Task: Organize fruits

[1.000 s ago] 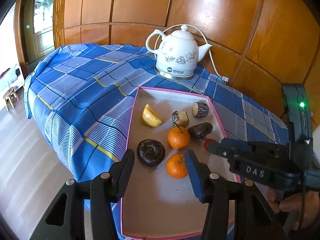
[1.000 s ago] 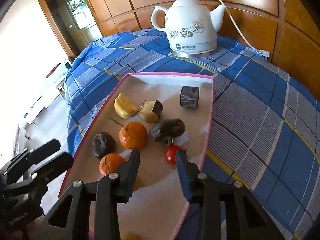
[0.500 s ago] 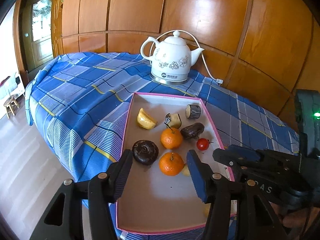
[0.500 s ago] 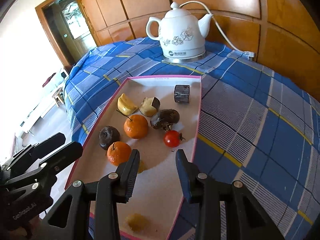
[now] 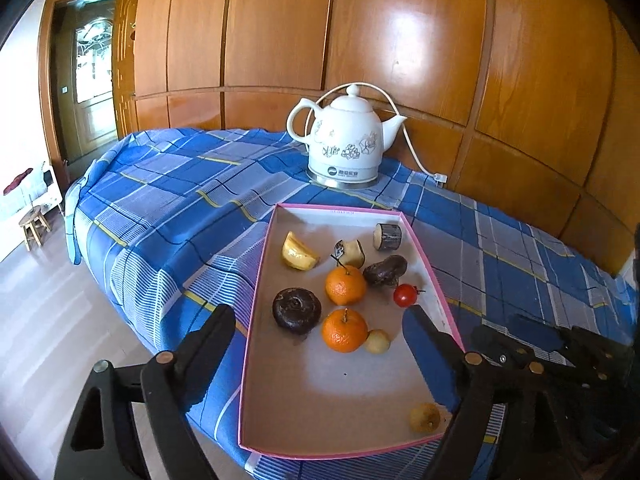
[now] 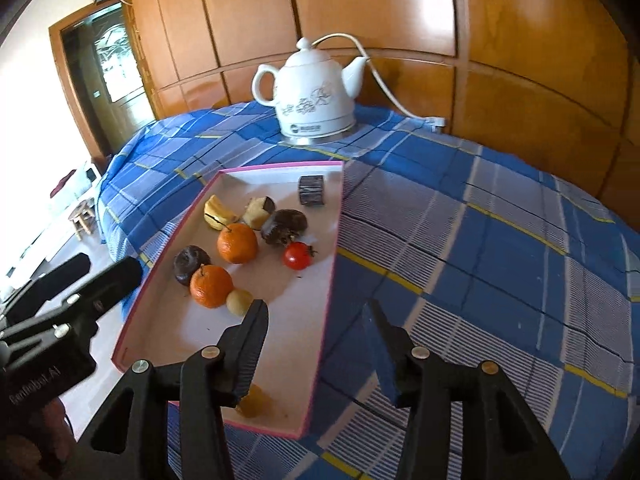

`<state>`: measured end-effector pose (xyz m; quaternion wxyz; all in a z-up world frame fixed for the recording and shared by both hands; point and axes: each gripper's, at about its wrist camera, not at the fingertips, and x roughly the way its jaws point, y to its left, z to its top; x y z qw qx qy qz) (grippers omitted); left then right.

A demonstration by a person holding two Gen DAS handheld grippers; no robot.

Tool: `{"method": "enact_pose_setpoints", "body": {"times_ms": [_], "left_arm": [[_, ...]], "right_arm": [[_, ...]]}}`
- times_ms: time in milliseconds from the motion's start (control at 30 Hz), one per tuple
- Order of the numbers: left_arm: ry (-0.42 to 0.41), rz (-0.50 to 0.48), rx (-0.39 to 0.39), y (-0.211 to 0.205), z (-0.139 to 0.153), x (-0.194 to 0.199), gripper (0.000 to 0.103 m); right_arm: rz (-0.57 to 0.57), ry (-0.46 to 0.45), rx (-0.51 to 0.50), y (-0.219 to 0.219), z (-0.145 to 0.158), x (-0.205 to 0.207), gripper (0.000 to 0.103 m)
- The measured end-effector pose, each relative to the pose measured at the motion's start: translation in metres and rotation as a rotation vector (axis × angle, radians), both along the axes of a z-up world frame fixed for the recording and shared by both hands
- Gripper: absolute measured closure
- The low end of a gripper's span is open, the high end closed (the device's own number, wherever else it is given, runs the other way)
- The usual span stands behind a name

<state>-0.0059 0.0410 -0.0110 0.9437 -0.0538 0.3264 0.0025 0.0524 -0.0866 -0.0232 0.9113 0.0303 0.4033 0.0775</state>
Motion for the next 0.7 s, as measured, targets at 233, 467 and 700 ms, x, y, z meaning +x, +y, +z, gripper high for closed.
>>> {"method": "enact_pose_setpoints", "body": {"times_ms": [233, 467, 700], "left_arm": [[-0.020, 0.007, 0.011, 0.000, 0.004, -0.006, 0.008], [-0.013, 0.005, 0.038, -0.001, 0.003, -0.007, 0.006], [-0.017, 0.003, 0.035, -0.001, 0.004, -0.007, 0.002]], "right_arm": [[-0.002, -0.032, -0.025, 0.003, 0.005, -0.006, 0.053], [0.010, -0.038, -0.034, 0.008, 0.006, -0.008, 0.053], [0.007, -0.048, -0.037, 0.009, 0.008, -0.009, 0.053]]}}
